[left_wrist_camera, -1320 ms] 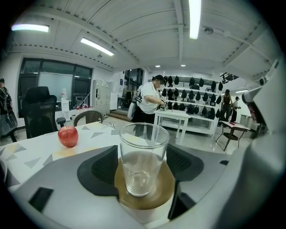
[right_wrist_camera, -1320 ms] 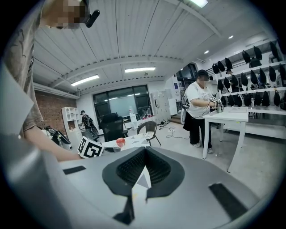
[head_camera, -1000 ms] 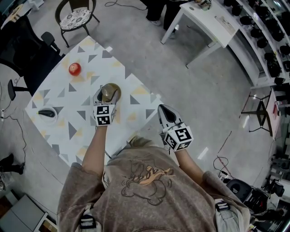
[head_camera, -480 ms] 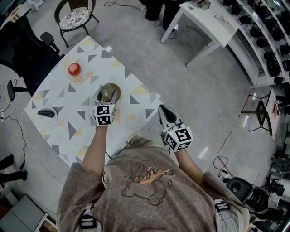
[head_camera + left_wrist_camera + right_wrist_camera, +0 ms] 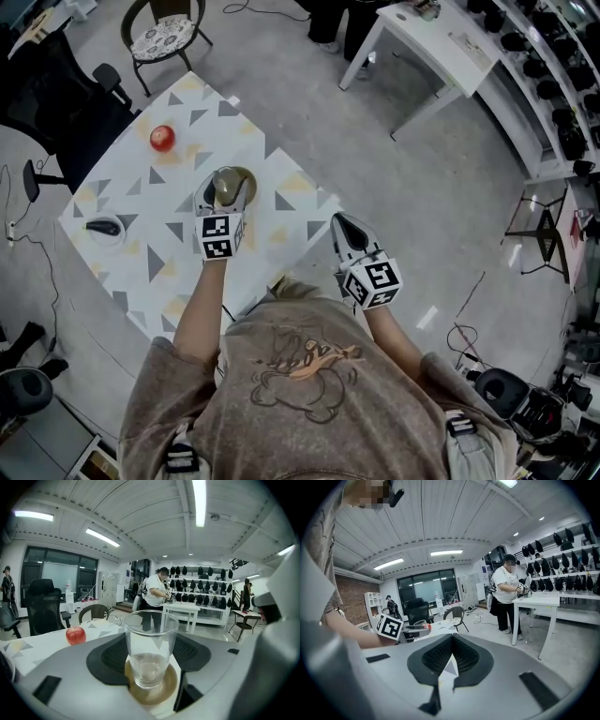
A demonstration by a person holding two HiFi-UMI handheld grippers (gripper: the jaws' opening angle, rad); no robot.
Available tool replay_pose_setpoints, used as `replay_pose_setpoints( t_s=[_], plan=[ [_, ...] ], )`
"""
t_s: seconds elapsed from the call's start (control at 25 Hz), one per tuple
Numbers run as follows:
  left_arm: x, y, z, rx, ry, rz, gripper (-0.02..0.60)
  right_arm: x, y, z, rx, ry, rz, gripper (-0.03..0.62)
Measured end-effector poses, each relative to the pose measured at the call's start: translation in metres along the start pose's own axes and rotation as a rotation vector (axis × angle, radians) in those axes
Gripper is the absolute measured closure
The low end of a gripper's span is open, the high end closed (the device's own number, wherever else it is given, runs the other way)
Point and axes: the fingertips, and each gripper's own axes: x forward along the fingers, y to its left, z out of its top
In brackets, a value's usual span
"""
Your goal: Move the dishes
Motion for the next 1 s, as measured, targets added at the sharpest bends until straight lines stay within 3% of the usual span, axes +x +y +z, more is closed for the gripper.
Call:
replay_pose_setpoints(
  t_s=[0.52,1.0],
  plan=[
    [-0.055,0.012,0.036,0.004,-0.070,0.060,0.293,0.003,0.019,0.002,-0.004,-0.023,0.064,0.592],
    [-0.092,0.066,0.023,-0.015,-0.060,0.184,0.293,0.027,0.050,0.002,-0.025,-0.008,0.159,0.592]
  ],
)
